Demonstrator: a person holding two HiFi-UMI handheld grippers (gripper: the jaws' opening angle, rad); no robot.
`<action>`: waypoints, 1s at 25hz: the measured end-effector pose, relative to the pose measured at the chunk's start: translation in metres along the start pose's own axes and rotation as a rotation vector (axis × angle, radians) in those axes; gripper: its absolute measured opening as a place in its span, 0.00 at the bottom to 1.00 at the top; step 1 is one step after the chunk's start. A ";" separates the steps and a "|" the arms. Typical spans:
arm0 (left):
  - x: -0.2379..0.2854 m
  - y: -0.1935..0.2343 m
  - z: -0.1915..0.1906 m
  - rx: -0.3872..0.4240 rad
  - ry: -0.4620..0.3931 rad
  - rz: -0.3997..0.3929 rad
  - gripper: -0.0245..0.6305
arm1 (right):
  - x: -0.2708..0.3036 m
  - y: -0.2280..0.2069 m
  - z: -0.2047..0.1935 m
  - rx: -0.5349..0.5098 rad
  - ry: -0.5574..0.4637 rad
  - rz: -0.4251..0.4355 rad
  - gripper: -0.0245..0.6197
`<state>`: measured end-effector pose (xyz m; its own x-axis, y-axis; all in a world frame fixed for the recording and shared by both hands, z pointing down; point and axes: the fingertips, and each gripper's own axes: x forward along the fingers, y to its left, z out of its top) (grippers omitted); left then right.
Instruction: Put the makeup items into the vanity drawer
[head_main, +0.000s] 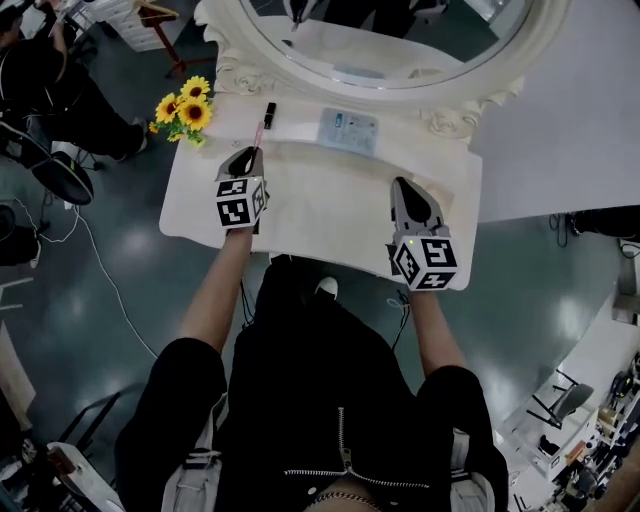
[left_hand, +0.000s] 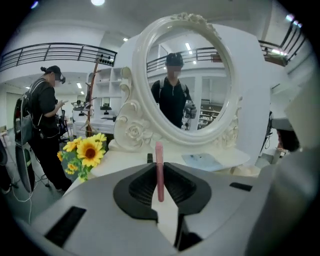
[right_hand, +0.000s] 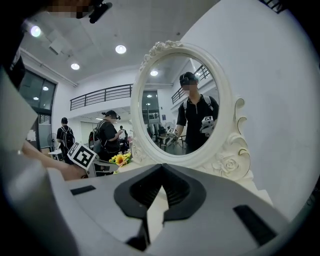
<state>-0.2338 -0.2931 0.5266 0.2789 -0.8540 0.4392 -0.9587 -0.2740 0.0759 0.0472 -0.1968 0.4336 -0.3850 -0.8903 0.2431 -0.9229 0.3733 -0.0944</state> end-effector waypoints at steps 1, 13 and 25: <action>-0.004 -0.004 0.015 0.005 -0.031 -0.008 0.12 | -0.001 -0.002 0.005 -0.004 -0.011 -0.001 0.05; -0.005 -0.054 0.065 0.038 -0.109 -0.130 0.12 | -0.025 -0.030 0.012 -0.018 -0.033 -0.068 0.05; 0.026 -0.193 0.077 0.156 -0.109 -0.423 0.12 | -0.108 -0.092 -0.015 0.025 -0.017 -0.306 0.05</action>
<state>-0.0368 -0.2965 0.4543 0.6562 -0.6919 0.3010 -0.7418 -0.6647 0.0892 0.1740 -0.1309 0.4309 -0.0894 -0.9648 0.2475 -0.9958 0.0813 -0.0430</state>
